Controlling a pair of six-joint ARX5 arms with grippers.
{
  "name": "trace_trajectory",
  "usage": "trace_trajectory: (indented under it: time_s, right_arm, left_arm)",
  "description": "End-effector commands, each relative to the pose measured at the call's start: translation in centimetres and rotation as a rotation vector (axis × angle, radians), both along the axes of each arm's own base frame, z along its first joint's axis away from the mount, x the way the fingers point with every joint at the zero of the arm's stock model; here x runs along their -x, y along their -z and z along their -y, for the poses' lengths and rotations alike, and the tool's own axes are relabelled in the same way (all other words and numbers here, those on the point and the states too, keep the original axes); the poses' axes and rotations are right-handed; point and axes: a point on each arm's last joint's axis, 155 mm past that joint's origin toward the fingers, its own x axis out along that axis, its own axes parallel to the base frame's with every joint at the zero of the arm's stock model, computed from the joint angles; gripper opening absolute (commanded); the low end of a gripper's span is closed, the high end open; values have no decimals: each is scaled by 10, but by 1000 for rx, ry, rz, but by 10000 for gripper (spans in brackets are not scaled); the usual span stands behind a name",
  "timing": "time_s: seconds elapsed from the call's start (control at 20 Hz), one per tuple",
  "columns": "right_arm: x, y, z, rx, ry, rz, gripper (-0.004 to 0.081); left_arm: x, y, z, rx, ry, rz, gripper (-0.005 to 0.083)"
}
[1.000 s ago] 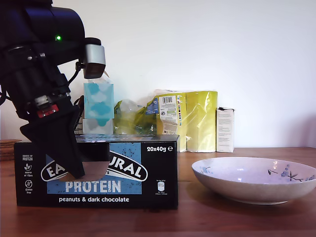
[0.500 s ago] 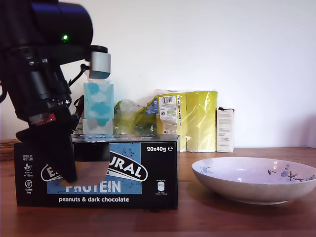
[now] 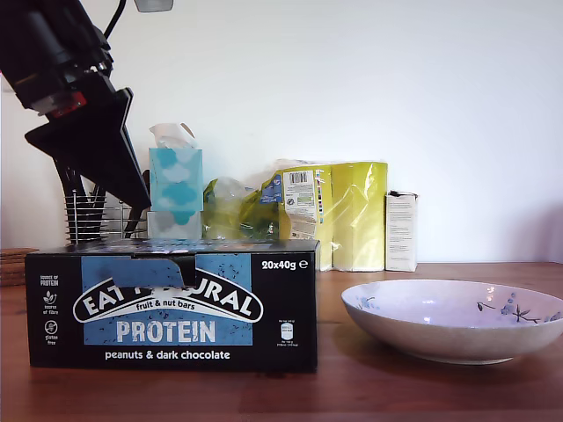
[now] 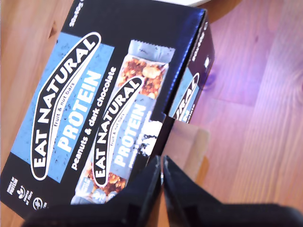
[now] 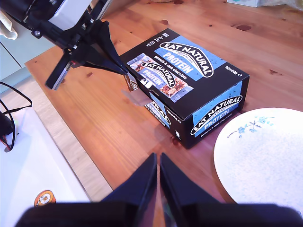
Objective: Open the carton box of snackbars
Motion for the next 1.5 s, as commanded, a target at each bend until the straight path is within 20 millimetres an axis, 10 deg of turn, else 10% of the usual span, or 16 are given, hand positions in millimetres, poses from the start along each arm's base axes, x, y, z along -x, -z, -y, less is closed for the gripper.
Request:
trace_trajectory:
  time_s: [0.0, 0.1, 0.2, 1.45]
  right_arm:
    - [-1, 3, -1, 6, -7, 2, -13]
    - [-1, 3, -1, 6, -7, 1, -13]
    - [-1, 3, -1, 6, -7, 1, -13]
    - [-2, 2, -2, 2, -8, 8, -13]
  left_arm:
    - [6, 15, -4, -35, 15, -31, 48]
    - [5, 14, -3, -50, 54, -7, 364]
    - [-5, 9, 2, -52, 83, 53, 486]
    - [-44, 36, 4, -180, 88, 149, 483]
